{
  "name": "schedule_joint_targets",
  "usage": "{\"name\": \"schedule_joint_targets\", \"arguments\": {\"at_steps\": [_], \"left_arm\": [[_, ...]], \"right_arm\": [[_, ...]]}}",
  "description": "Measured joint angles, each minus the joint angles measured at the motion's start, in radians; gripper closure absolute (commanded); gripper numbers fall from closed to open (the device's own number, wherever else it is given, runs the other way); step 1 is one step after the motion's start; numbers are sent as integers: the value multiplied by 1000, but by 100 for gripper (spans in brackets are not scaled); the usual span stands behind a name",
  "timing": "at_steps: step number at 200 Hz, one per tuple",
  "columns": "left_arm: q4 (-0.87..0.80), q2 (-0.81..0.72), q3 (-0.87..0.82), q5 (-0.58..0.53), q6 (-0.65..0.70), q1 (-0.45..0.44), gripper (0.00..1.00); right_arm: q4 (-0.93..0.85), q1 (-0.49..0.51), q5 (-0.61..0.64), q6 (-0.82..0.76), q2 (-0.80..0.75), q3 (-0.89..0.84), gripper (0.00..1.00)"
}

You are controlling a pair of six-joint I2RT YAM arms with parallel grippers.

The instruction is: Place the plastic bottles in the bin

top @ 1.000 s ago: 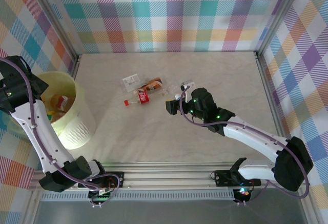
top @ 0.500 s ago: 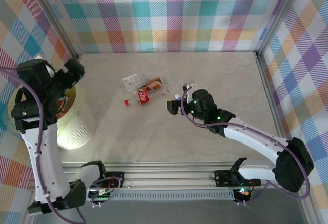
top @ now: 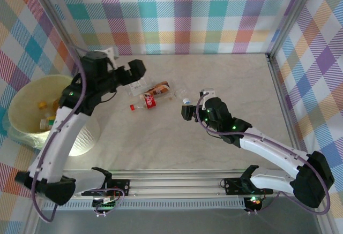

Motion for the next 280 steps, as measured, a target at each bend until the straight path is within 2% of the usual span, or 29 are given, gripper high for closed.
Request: {"name": "schedule_joint_targets", "arguments": {"at_steps": [26,50,110,143,182,244,280], "left_arm": [[29,129,6,-25,0,-56,0],[31,249,40,-41,0,-72,0],[-42,537,303,-151,40,-70,0],[-82,700,420,-170,52,-39,0],[-142,875,552,-154,76,41,0],[-169,953,569,-98,37,141,0],[-164,1019,576,-26,33,190,0]], "right_arm": [[-34,0,17,21,0,0,0],[-56,0,20,32,0,0,0],[-91,0,14,31,-17,0,0],[-110,0,15,31,-51,0,0],[-135,0,22,31,-111,-4,0],[-156,0,31,32,-137,-33,0],[-164,0,31,32,-140,-33,0]]}}
